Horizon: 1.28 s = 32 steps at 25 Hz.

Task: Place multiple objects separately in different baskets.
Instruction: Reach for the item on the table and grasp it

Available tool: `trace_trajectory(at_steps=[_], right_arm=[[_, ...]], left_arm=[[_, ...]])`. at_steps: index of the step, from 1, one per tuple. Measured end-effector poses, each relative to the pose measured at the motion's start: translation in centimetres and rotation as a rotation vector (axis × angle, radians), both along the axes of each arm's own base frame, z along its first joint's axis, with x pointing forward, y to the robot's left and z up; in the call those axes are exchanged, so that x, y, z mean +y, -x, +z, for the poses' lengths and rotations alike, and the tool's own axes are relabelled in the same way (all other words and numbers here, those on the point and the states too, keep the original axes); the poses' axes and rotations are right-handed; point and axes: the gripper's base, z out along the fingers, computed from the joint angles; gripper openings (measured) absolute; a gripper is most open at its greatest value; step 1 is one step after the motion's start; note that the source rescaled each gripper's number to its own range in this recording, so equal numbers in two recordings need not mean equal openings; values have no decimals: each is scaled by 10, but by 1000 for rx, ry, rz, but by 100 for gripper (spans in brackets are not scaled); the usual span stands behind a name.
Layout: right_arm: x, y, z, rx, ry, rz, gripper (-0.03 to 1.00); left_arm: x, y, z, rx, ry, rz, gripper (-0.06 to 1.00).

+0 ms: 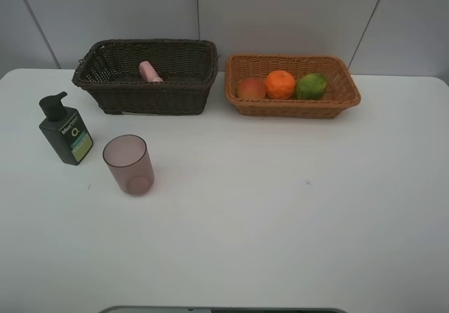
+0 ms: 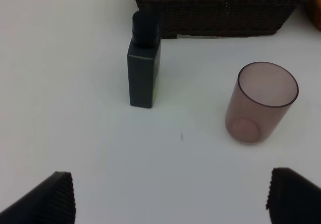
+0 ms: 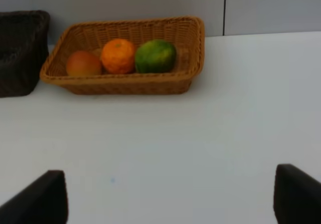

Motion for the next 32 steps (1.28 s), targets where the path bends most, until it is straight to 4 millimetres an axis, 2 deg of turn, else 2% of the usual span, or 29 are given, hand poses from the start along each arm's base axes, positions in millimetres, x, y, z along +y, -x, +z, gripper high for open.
trace_trajectory(at_steps=[2, 6, 14, 32], right_arm=[[0, -1, -7, 19, 3, -1, 78], [0, -2, -9, 26, 6, -6, 78], [1, 0, -9, 24, 8, -158, 78], [1, 1, -9, 22, 8, -163, 78]], left_arm=[[0, 0, 0, 0, 0, 0, 100], [0, 0, 0, 0, 0, 0, 100], [0, 0, 0, 0, 0, 0, 100], [0, 0, 0, 0, 0, 0, 100]])
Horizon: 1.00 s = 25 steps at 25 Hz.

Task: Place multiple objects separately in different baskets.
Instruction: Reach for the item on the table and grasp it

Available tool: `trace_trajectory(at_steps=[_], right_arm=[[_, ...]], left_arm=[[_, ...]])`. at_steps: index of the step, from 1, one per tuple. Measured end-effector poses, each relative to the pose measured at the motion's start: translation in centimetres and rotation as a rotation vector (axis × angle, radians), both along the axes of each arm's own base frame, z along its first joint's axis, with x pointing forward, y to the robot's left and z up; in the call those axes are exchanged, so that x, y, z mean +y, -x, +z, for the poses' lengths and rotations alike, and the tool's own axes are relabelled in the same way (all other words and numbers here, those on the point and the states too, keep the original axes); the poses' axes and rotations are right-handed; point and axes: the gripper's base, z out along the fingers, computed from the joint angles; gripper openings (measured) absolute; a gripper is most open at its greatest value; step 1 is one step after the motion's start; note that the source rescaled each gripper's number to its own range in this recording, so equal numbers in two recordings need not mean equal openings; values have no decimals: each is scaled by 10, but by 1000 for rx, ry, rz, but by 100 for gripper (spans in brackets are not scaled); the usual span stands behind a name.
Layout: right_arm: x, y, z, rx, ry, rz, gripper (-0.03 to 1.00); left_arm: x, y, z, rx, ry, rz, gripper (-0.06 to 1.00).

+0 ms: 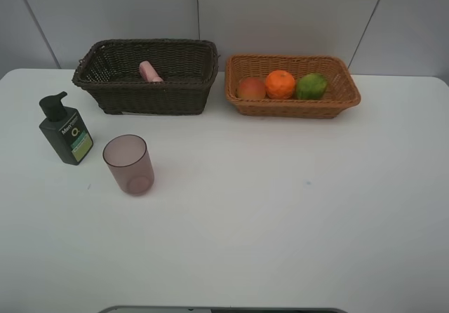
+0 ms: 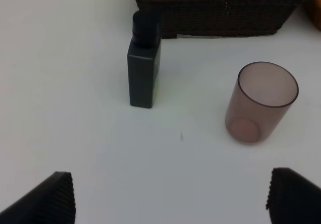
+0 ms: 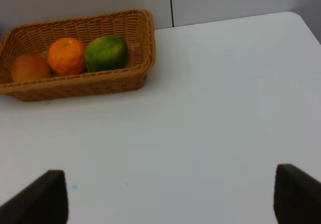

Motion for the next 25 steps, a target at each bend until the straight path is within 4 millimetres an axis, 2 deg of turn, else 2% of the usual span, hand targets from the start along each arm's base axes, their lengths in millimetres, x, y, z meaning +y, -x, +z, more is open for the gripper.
trace_trajectory(at_steps=[18, 22, 25], right_arm=[[0, 0, 0, 0, 0, 0, 78], [0, 0, 0, 0, 0, 0, 78], [0, 0, 0, 0, 0, 0, 78]], left_arm=[[-1, 0, 1, -5, 6, -4, 100], [-1, -8, 21, -56, 11, -3, 100], [-2, -30, 38, -6, 0, 0, 100]])
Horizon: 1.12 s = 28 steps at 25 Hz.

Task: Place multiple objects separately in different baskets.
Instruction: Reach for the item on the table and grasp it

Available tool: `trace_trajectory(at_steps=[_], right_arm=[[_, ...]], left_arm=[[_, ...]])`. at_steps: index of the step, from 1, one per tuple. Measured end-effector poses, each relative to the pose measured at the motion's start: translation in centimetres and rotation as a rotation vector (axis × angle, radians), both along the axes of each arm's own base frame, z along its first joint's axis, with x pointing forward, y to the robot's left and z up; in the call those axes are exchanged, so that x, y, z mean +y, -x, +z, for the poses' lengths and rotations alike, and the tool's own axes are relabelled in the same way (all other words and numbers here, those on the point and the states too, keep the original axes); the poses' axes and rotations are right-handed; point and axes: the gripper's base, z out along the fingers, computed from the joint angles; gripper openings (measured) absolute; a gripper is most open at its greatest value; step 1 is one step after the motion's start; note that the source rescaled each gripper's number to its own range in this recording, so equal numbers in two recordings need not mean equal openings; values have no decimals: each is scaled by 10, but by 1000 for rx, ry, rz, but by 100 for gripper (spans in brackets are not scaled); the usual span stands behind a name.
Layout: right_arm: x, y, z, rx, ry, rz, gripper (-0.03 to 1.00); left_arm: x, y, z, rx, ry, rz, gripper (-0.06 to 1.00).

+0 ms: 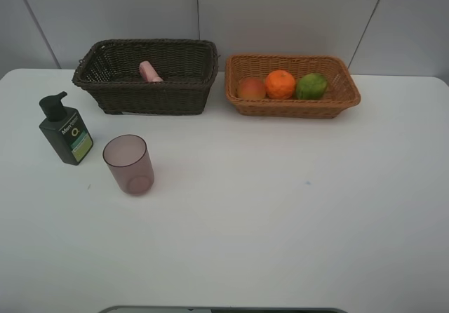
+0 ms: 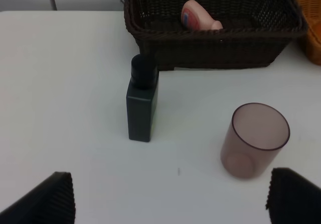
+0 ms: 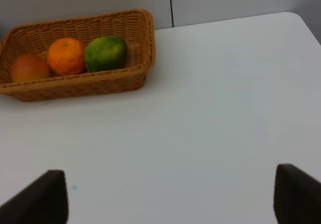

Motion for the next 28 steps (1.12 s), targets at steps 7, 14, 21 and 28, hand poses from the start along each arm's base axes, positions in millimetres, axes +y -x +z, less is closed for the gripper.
trace_trajectory(at_steps=[7, 14, 21, 28], right_arm=[[0, 0, 0, 0, 1, -1, 78], [0, 0, 0, 0, 1, -1, 78], [0, 0, 0, 0, 1, -1, 78], [0, 0, 0, 0, 1, -1, 78]], left_arm=[[-4, -69, 23, 162, -46, -7, 100], [-10, -151, 0, 411, -68, -15, 100], [-14, -210, -29, 564, -98, -17, 100], [-16, -258, -42, 615, -149, -36, 100]])
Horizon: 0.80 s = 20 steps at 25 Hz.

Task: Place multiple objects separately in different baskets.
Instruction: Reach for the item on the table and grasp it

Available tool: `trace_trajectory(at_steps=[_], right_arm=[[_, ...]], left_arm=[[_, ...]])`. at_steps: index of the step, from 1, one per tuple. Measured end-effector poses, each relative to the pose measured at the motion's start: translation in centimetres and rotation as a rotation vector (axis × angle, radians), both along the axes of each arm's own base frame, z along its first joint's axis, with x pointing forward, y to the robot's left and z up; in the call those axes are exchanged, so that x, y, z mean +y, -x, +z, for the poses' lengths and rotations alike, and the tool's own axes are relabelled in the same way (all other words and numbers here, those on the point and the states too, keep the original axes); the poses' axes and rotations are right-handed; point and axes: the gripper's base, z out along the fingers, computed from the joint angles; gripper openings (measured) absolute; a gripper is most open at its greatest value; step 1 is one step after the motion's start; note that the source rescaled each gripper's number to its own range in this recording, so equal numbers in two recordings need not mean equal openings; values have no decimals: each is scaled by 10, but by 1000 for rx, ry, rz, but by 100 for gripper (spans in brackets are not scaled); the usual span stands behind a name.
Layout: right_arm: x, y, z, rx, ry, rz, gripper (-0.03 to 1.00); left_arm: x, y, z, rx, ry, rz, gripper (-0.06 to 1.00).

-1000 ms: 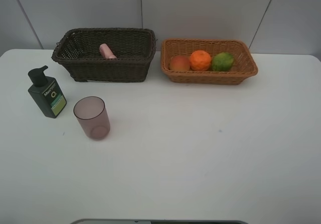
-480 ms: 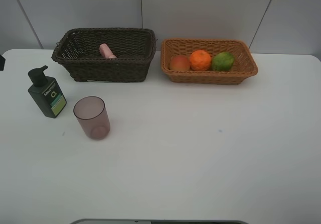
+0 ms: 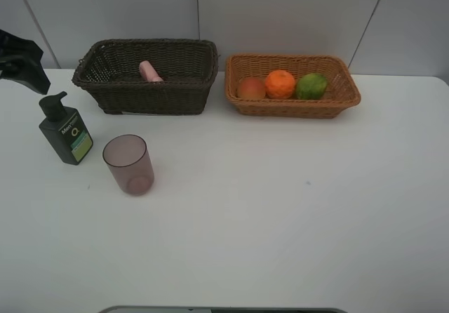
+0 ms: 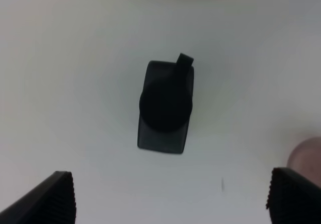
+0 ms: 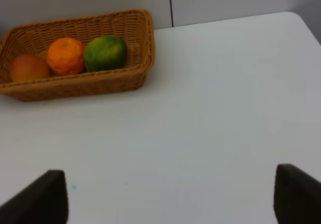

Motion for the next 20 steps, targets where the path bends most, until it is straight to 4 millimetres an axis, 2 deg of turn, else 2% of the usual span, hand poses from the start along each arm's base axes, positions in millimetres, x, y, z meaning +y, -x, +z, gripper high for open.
trace_trajectory(at_steps=[5, 9, 14, 17, 20], right_arm=[[0, 0, 0, 0, 1, -1, 78], [0, 0, 0, 0, 1, -1, 78], [0, 0, 0, 0, 1, -1, 78], [0, 0, 0, 0, 1, -1, 78], [0, 0, 0, 0, 1, -1, 78]], left_arm=[[-3, -37, -23, 67, -12, -15, 100], [-4, -56, -54, 127, -21, -27, 100], [-5, -67, -92, 212, -23, -28, 100], [-6, -70, -105, 238, -25, -31, 100], [-6, -72, -109, 240, -24, -31, 100]])
